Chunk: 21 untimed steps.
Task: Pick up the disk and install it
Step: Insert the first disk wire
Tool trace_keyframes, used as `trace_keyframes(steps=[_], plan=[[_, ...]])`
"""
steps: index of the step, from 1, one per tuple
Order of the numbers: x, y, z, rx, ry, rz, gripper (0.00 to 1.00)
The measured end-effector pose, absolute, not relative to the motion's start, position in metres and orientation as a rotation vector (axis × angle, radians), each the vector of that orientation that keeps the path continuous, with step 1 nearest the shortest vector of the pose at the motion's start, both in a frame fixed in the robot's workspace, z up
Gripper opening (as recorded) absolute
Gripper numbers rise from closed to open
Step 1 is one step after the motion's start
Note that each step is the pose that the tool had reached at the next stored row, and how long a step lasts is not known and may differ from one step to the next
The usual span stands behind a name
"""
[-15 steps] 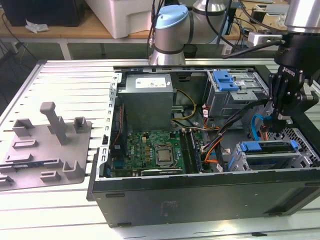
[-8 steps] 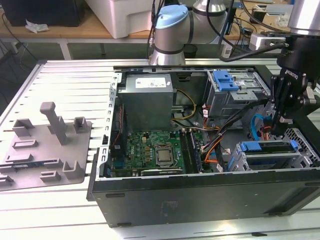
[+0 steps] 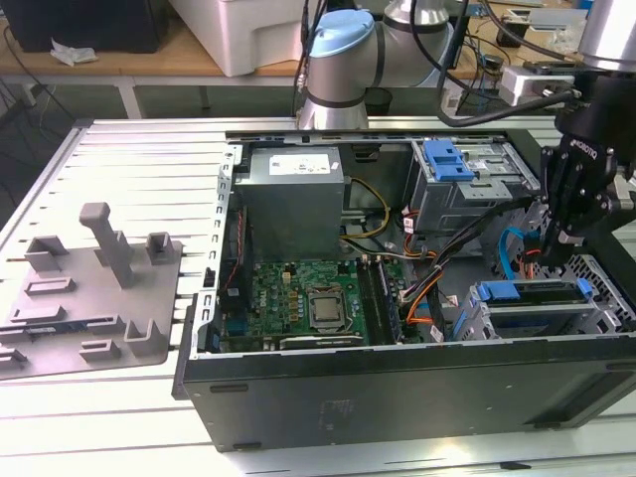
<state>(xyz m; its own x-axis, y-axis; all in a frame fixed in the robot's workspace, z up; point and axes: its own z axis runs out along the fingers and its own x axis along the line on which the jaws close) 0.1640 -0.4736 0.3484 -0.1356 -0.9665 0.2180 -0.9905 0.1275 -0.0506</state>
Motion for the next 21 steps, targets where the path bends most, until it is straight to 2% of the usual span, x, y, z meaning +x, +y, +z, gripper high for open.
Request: trace_keyframes(steps=[10, 21], plan=[[0.163, -0.486, 0.350, 2.026, -2.285, 0.220, 0.16], [0.156, -0.493, 0.350, 2.087, -2.236, 0.220, 0.16]])
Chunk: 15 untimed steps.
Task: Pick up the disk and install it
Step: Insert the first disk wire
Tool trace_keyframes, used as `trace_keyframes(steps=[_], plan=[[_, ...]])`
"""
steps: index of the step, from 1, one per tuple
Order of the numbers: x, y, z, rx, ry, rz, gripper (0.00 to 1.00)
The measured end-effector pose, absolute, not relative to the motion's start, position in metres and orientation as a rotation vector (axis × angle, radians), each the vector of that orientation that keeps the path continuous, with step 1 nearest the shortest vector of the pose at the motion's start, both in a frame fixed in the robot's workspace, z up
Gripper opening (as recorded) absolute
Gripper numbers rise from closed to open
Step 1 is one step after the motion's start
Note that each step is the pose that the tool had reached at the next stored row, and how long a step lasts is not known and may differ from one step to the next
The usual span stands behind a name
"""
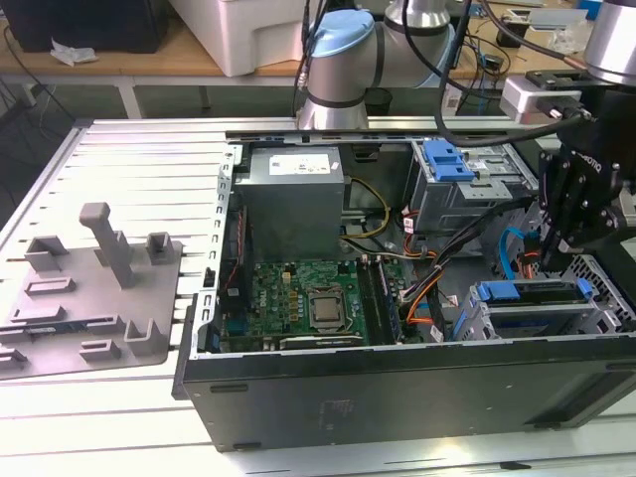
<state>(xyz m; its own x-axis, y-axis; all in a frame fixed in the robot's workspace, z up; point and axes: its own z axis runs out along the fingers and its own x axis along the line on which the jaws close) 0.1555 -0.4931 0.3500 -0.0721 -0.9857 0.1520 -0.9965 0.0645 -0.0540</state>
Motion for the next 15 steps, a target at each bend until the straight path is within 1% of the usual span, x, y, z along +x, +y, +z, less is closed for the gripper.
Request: trace_keyframes(steps=[15], plan=[[0.156, -0.504, 0.350, 2.145, -2.188, 0.221, 0.16]])
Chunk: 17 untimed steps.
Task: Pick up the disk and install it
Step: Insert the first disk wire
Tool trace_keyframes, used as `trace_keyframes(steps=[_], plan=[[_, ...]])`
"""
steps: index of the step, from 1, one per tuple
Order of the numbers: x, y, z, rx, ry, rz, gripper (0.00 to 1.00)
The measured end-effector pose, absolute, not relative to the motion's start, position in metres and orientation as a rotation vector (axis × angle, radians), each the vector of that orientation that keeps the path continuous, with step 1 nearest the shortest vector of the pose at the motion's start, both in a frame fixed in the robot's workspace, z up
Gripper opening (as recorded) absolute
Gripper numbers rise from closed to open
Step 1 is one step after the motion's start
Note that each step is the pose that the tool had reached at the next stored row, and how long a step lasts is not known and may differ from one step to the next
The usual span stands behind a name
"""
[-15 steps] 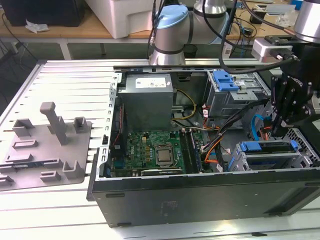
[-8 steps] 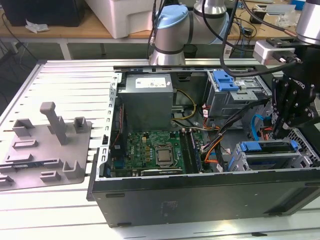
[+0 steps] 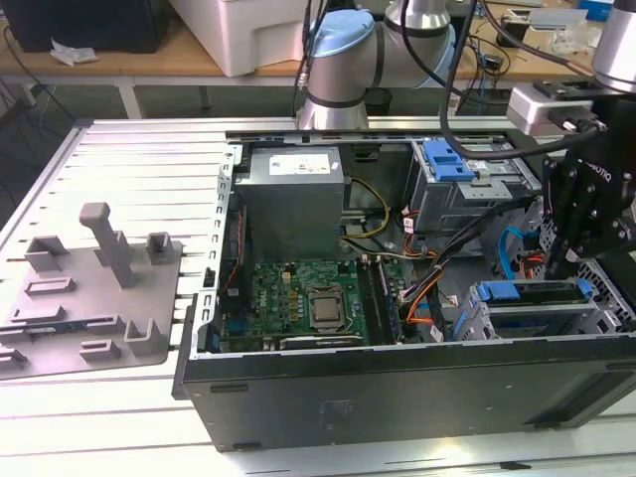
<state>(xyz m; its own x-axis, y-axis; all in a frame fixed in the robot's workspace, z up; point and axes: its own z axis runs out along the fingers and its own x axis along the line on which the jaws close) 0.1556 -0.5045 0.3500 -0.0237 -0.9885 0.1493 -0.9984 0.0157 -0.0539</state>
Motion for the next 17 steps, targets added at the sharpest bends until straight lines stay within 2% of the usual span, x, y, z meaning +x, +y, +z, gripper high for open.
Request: trace_keyframes(steps=[1, 3, 17], plan=[[0.1556, -0.5058, 0.3499, 2.156, -2.184, 0.217, 0.16], [0.1556, -0.5098, 0.3500, 2.181, -2.212, 0.165, 0.16], [0.1558, -0.5157, 0.3500, 2.184, -2.215, 0.158, 0.16]])
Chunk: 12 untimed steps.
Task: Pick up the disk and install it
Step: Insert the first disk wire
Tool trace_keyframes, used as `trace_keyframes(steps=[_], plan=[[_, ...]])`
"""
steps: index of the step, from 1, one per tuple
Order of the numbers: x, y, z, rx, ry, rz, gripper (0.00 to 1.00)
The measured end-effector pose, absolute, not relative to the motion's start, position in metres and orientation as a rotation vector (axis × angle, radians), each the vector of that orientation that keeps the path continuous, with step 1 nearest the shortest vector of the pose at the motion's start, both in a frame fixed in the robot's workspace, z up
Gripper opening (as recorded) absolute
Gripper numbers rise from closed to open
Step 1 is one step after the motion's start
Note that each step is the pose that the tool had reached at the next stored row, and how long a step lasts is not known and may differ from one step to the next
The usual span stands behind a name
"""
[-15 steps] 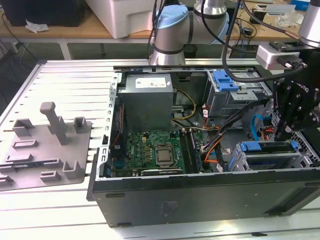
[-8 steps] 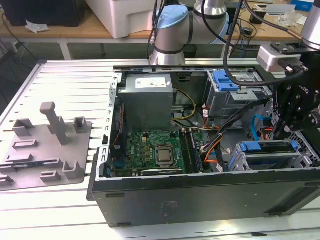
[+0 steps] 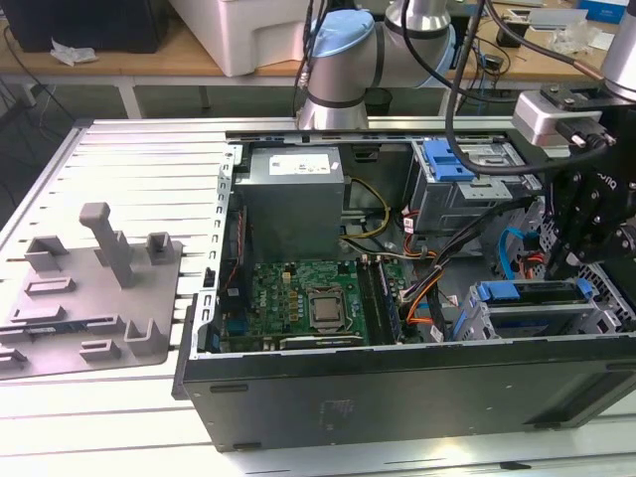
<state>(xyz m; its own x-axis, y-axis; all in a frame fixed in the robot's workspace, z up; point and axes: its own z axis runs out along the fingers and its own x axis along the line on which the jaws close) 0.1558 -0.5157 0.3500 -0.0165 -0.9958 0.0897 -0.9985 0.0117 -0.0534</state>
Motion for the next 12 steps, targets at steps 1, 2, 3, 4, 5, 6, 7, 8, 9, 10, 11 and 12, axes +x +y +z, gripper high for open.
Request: trace_keyframes(steps=[1, 2, 3, 4, 5, 6, 7, 8, 9, 10, 11, 12], plan=[[0.1558, -0.5165, 0.3500, 2.185, -2.216, 0.156, 0.16], [0.1559, -0.5181, 0.3500, 2.187, -2.218, 0.153, 0.16], [0.1559, -0.5190, 0.3500, 2.188, -2.219, 0.150, 0.16], [0.1559, -0.5195, 0.3500, 2.189, -2.220, 0.148, 0.16], [0.1560, -0.5204, 0.3500, 2.190, -2.222, 0.145, 0.16], [0.1560, -0.5210, 0.3500, 2.191, -2.223, 0.143, 0.16], [0.1559, -0.5212, 0.3500, 2.191, -2.223, 0.143, 0.16], [0.1559, -0.5211, 0.3500, 2.191, -2.223, 0.142, 0.16], [0.1559, -0.5211, 0.3500, 2.191, -2.223, 0.142, 0.16], [0.1559, -0.5212, 0.3499, 2.191, -2.223, 0.142, 0.16], [0.1559, -0.5212, 0.3500, 2.191, -2.223, 0.142, 0.16], [0.1560, -0.5212, 0.3499, 2.191, -2.224, 0.142, 0.16]])
